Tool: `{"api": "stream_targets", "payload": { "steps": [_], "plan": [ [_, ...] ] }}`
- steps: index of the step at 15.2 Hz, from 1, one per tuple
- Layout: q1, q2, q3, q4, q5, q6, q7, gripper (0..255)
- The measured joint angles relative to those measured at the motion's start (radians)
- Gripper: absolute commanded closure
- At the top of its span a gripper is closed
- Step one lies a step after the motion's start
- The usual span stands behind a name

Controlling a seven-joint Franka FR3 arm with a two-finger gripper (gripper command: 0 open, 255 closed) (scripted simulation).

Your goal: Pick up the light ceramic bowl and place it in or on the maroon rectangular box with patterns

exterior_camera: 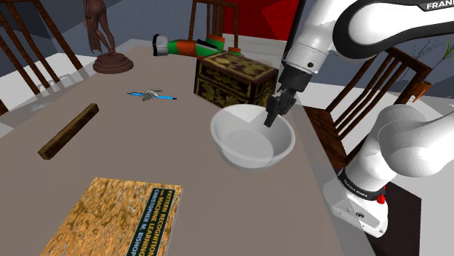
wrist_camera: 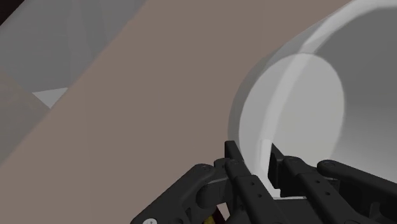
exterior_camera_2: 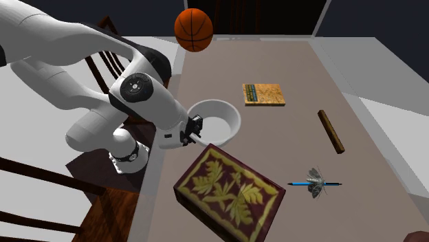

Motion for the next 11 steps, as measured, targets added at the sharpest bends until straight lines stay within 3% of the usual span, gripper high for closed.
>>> {"api": "stream_targets", "payload": {
  "steps": [11],
  "plan": [
    [-0.014, -0.028, -0.015, 0.120, -0.038, -0.142, 0.049, 255]
  ]
}}
